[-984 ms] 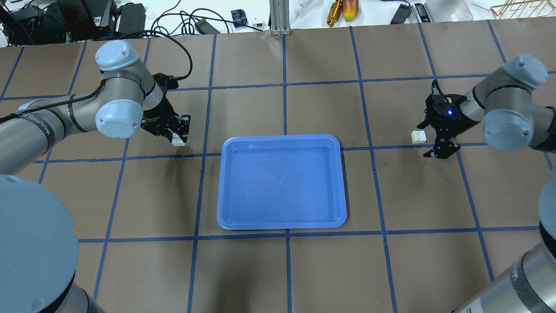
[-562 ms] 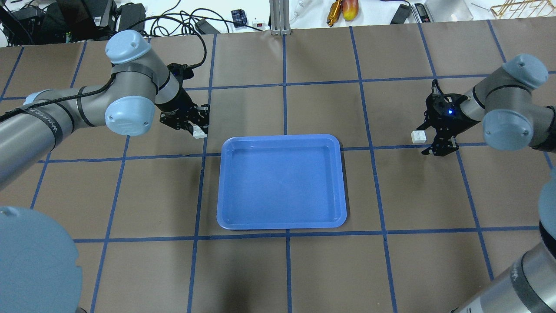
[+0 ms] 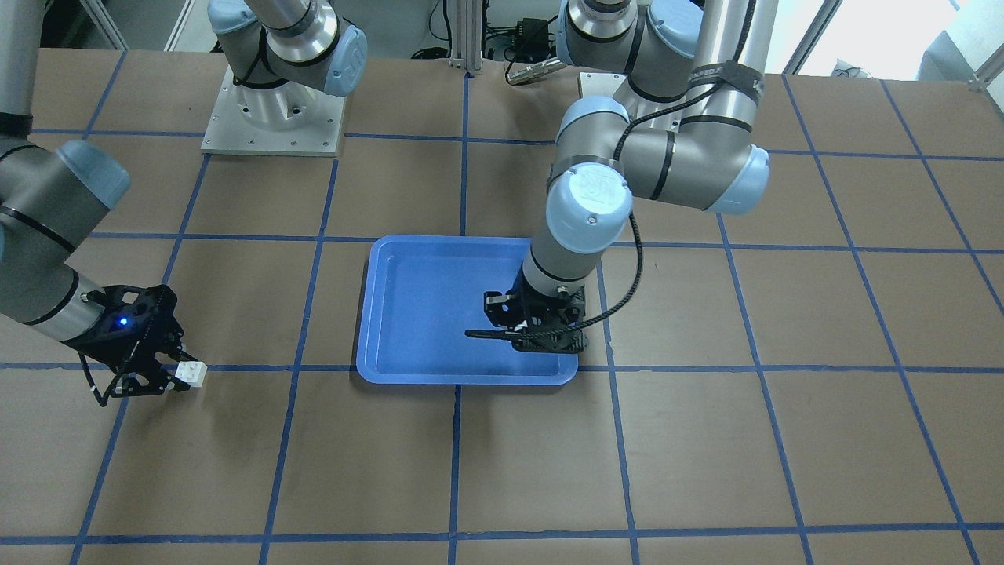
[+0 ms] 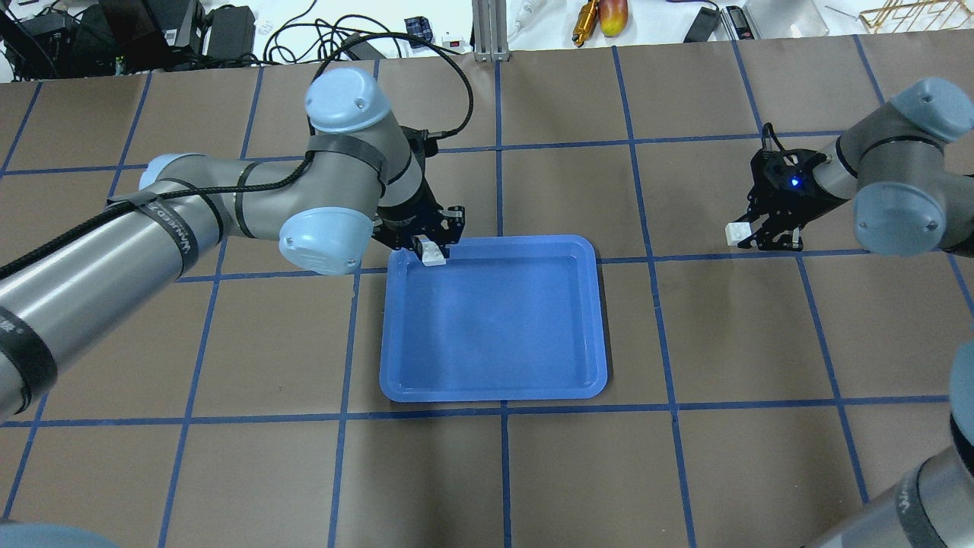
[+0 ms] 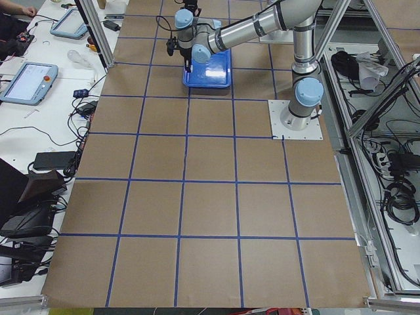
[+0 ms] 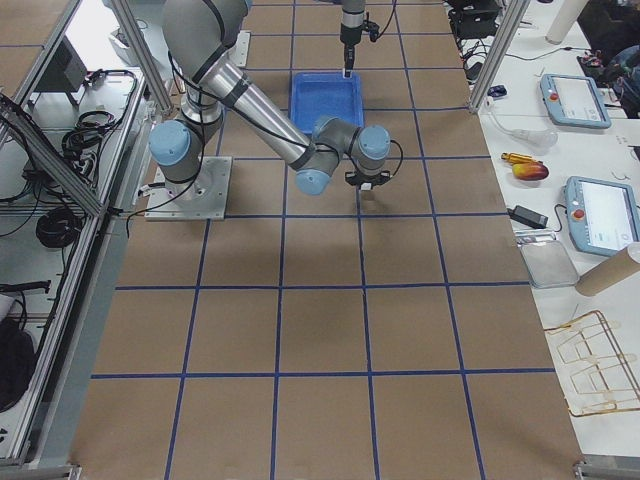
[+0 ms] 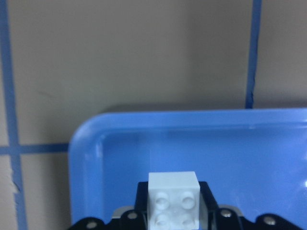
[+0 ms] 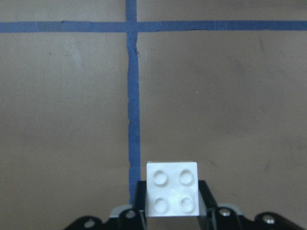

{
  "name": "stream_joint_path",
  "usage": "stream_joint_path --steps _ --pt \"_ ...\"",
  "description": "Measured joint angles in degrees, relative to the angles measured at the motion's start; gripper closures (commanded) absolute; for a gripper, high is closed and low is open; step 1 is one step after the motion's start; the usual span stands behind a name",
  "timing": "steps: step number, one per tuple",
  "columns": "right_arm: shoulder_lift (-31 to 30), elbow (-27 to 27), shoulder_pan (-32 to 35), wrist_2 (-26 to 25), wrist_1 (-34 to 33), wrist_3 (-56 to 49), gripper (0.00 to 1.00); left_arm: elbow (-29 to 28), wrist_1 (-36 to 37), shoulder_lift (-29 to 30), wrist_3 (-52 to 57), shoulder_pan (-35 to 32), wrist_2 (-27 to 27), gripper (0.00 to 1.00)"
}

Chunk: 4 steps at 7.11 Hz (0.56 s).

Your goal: Assemble white blocks and place on blue tray

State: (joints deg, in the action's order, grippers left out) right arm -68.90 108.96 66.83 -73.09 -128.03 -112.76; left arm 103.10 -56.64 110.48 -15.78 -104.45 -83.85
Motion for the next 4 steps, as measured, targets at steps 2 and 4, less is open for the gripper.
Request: stream_joint_path --steps 2,4 --pt "-3.06 -0.17 1.2 1.23 1.09 1.07 1.0 3.49 3.96 0.2 -7.57 -5.87 -1.03 0.82" --pt "-6.01 -0.15 3.91 1.7 3.26 4.23 1.0 4.63 6.87 0.91 -9.43 -7.63 -0.97 0.82"
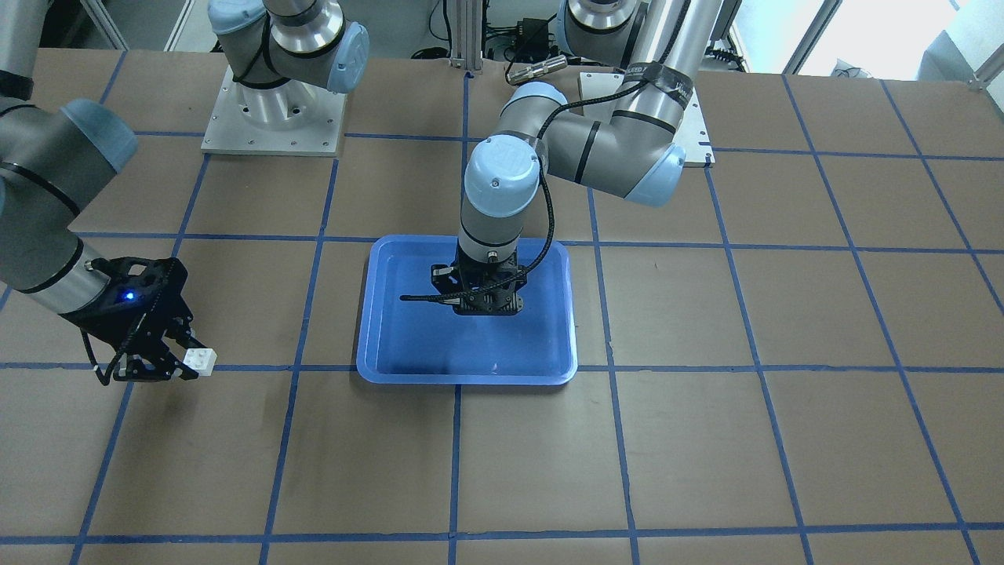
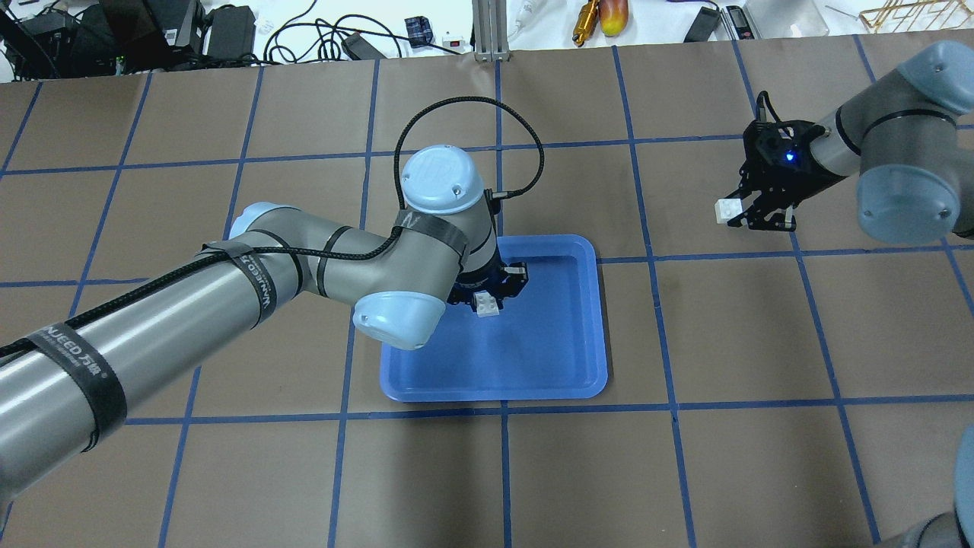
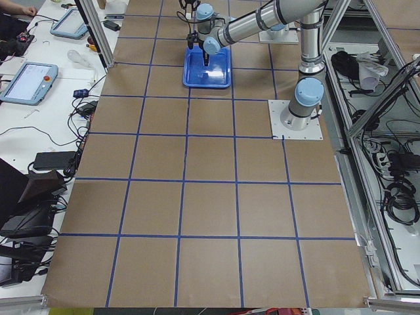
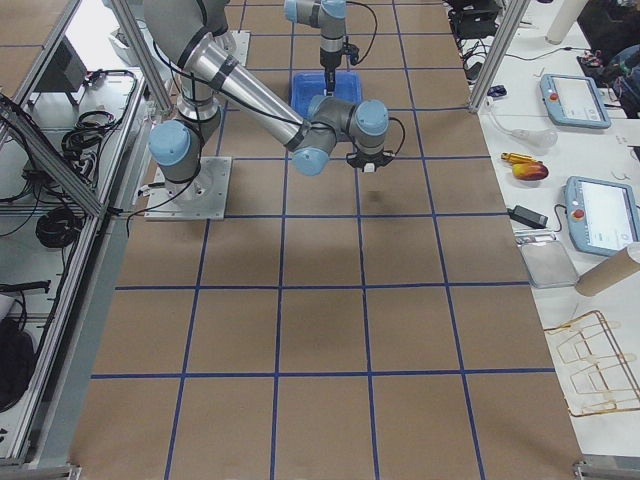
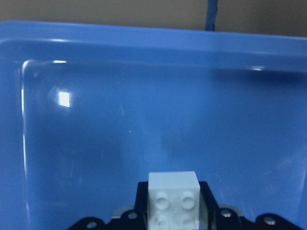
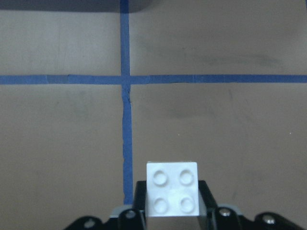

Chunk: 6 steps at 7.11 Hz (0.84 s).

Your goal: Assemble white blocks and place on blue tray

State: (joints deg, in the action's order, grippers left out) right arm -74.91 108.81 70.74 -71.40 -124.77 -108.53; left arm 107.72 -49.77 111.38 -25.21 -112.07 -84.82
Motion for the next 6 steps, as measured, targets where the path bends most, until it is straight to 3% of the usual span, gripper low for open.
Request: stream_joint_path --steps 4,5,6 --pt "-2.29 0.1 6.13 0.17 2.17 7.38 1.0 1.59 1.06 0.79 0.05 -0.26 -0.16 0.79" --pt "-2.94 0.19 7.76 0.18 2.22 8.83 1.0 1.67 1.07 0.82 0.35 -0.26 -0.22 0.58" --pt "-3.45 0.25 9.82 0.09 2.24 10.48 1.0 1.76 1.06 0.87 1.07 -0.22 -0.42 0.27"
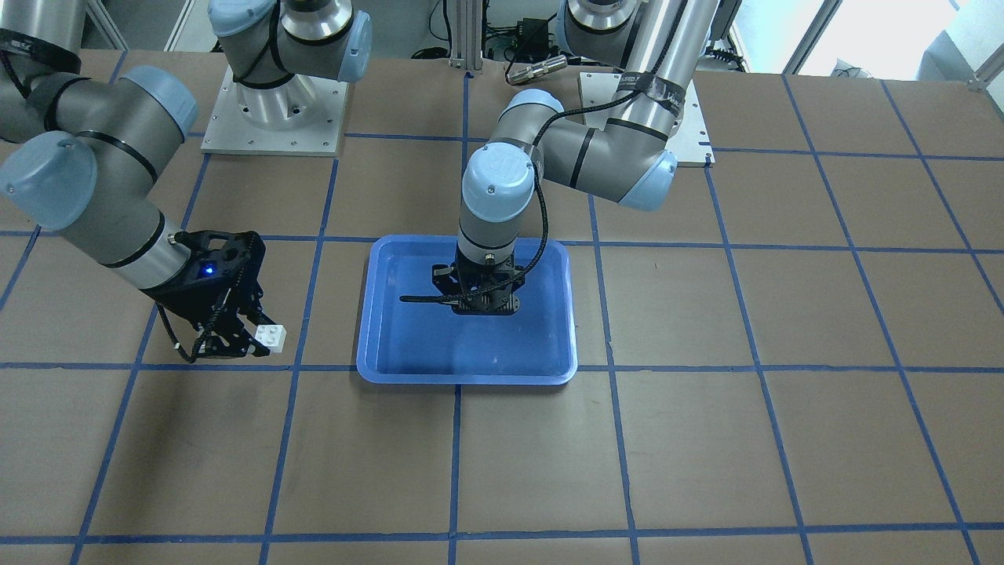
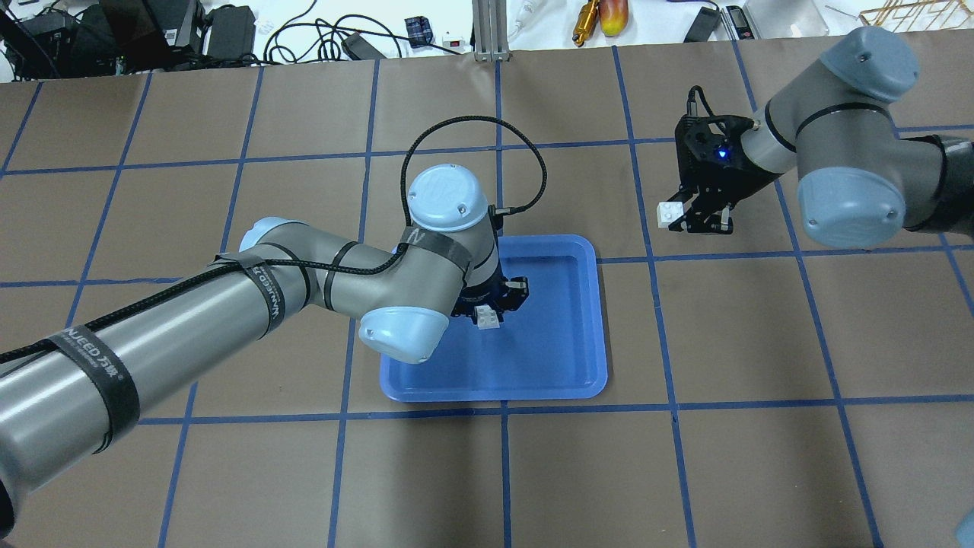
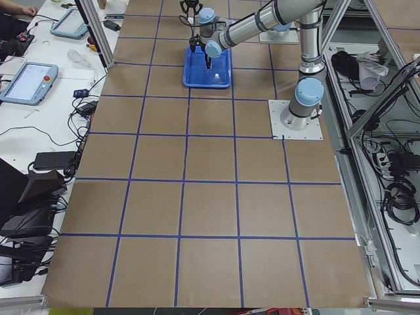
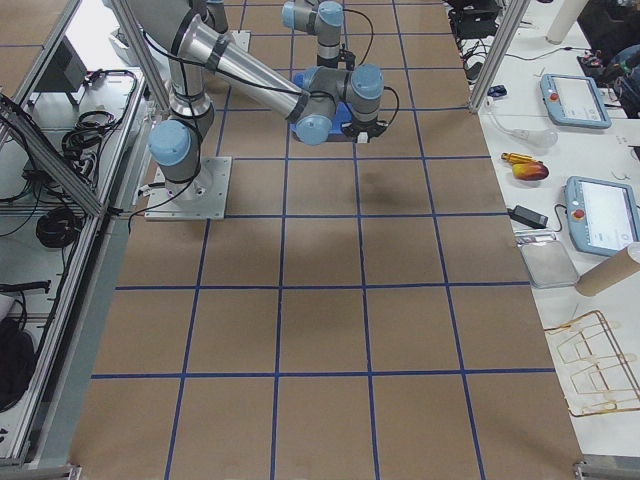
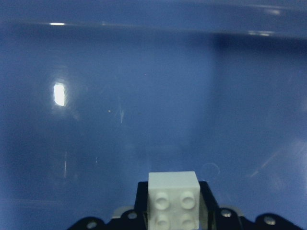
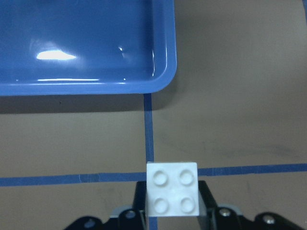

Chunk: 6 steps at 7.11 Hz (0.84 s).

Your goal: Assemble white blocks and place on blue tray

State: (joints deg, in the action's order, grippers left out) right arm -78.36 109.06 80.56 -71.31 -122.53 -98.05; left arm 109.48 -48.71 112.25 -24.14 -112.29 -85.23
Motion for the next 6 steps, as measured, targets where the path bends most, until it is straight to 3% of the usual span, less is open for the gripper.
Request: stream_joint_path --steps 1,3,6 --pt "-0.13 0.01 2.46 -0.23 -0.16 2.67 1.0 0.17 -0.03 0.22 0.63 0.07 -1.08 0.2" --pt "-0.2 0.0 6.64 -0.61 -0.52 7.06 1.0 0.39 -0.08 1.13 0.98 0.19 -4.49 0.16" --pt "0.04 0.49 9.91 -0.3 -0.78 11.35 1.0 -0.32 -0.4 -0.1 2.53 2.48 -4.89 0.09"
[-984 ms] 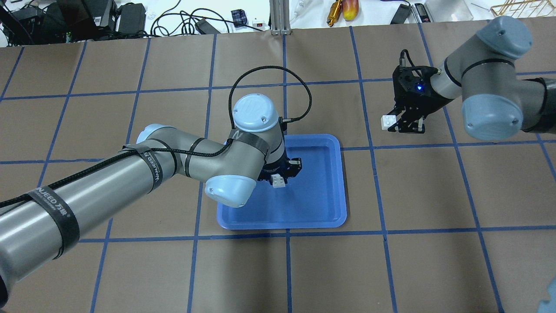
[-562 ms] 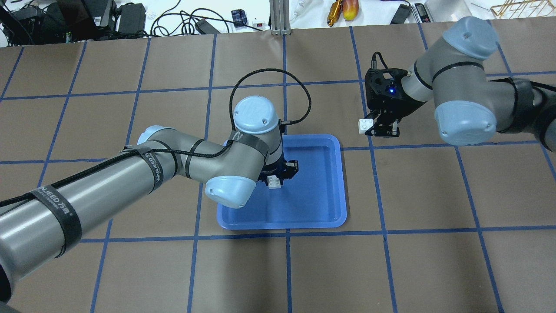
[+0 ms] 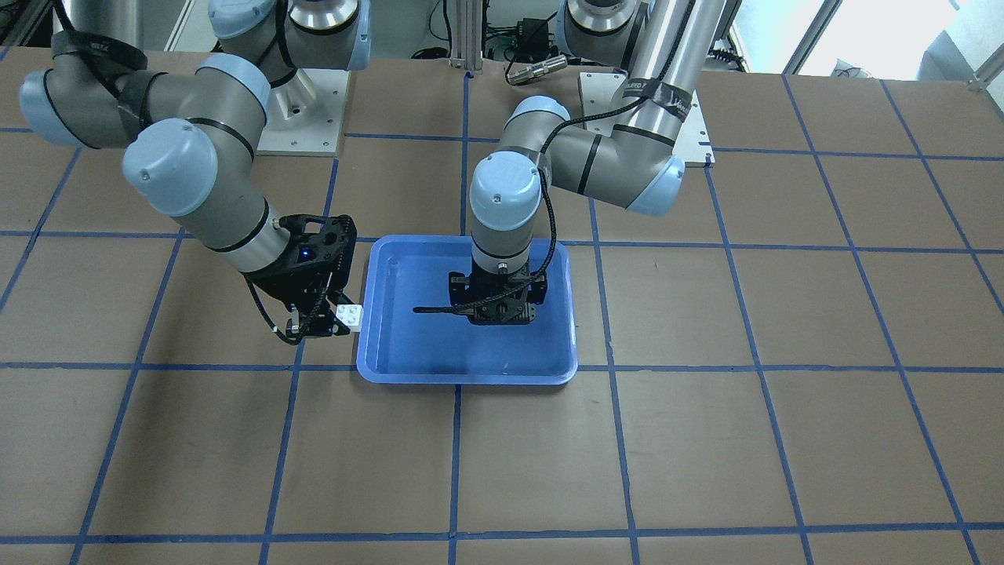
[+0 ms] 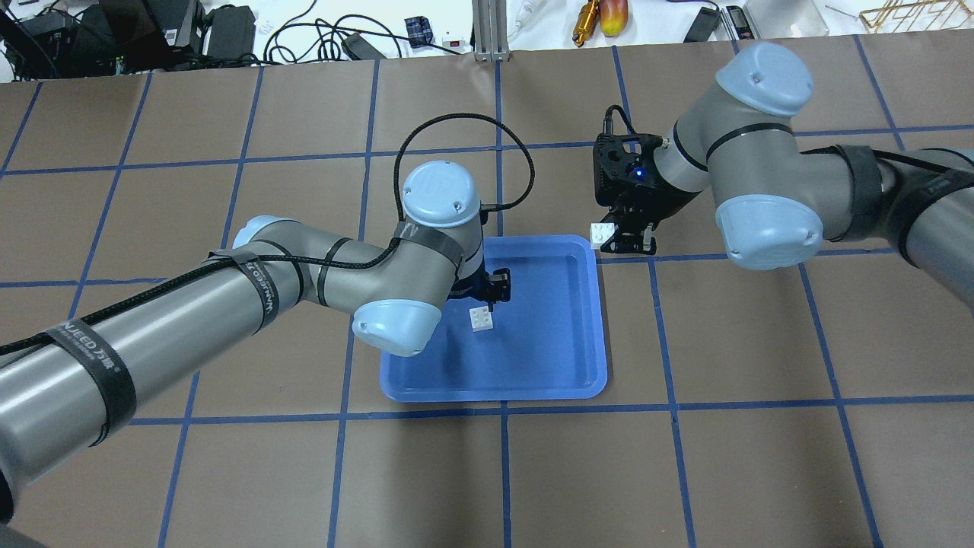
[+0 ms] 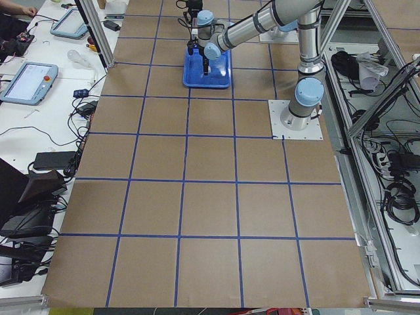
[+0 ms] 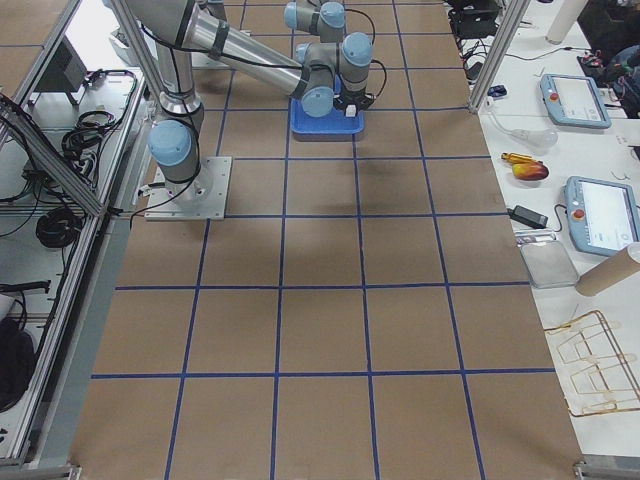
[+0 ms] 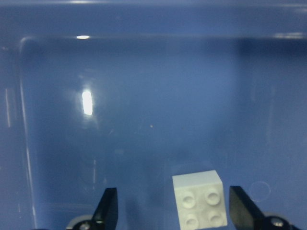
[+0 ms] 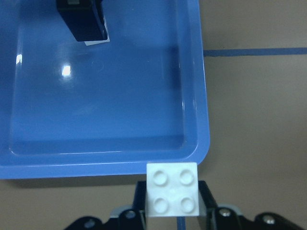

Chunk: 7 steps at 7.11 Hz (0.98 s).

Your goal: Assemble white blocks and place on blue tray

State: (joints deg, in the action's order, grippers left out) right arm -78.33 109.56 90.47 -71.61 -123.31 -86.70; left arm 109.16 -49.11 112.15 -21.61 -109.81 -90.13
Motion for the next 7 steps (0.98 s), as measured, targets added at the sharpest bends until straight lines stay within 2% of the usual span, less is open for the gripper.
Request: stream_joint_path --steps 2,3,4,5,6,7 --pt "0.25 0.67 2.83 0.33 -1.42 3.97 1.0 -0.04 -1.27 -1.88 1.97 3.52 1.7 0.08" --pt "0.68 1.52 5.01 0.5 -4.0 6.92 1.0 -0.01 -2.76 -2.82 3.95 5.13 2.35 0.17" --pt "1.96 2.62 7.53 0.34 -7.7 8.84 1.0 0.49 -4.06 -3.45 6.82 7.0 3.53 0.55" --pt "4.03 3.75 9.57 -0.1 -11.88 10.26 1.0 1.65 -4.34 -3.78 9.92 8.72 5.79 0.85" --pt "6.0 4.59 10.9 -0.36 -15.31 11.56 1.0 2.75 -4.03 -3.87 11.05 9.78 8.1 1.0" --pt "7.22 5.0 12.08 -0.43 -17.11 12.65 1.0 3.44 -3.84 -3.82 10.92 10.2 10.19 1.0"
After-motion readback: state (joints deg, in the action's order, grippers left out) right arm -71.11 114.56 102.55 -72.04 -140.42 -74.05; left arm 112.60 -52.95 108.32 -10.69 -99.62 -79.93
